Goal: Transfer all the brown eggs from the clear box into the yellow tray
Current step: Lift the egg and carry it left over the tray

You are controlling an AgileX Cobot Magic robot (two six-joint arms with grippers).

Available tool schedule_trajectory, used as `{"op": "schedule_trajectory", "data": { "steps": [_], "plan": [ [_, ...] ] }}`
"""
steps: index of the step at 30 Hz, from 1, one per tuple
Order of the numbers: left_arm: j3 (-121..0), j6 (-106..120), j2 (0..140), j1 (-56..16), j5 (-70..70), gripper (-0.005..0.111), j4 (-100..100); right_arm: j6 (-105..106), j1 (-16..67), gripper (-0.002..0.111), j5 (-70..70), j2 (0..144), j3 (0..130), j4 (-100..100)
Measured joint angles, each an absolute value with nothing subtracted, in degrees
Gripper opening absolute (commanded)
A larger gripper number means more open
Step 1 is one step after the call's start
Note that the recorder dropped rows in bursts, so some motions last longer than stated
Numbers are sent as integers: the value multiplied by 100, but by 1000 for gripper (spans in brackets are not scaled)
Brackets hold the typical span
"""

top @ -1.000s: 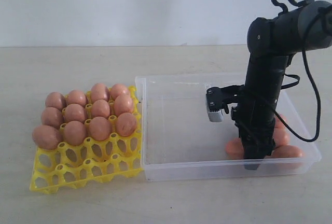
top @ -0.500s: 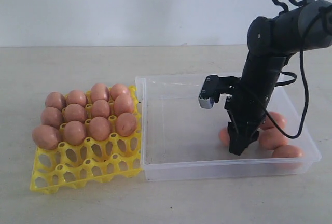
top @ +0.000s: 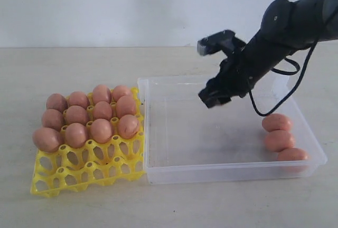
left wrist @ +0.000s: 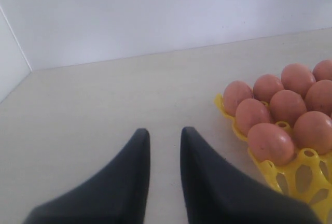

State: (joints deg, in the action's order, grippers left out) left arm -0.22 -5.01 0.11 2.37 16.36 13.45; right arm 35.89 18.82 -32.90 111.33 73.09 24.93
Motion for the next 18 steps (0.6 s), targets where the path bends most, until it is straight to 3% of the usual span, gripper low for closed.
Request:
{"op": "schedule_trajectory", "data": {
  "steps": [4, 11, 14, 18],
  "plan": [
    [-22, -501, 11, 237, 1636, 22, 1345, 3074, 2199, -1, -983, 10462, 6254, 3189],
    [-22, -501, 11, 237, 1636, 22, 1345, 2005, 3658, -1, 2844, 10046, 4462, 3343],
    [-22, -501, 11, 237, 1636, 22, 1345, 315, 3976, -1, 3781, 10010, 4394, 1826],
    [-22, -501, 11, 237, 1636, 22, 1345, -2669, 3917, -1, 4863, 10137, 4851, -1740]
  ]
}}
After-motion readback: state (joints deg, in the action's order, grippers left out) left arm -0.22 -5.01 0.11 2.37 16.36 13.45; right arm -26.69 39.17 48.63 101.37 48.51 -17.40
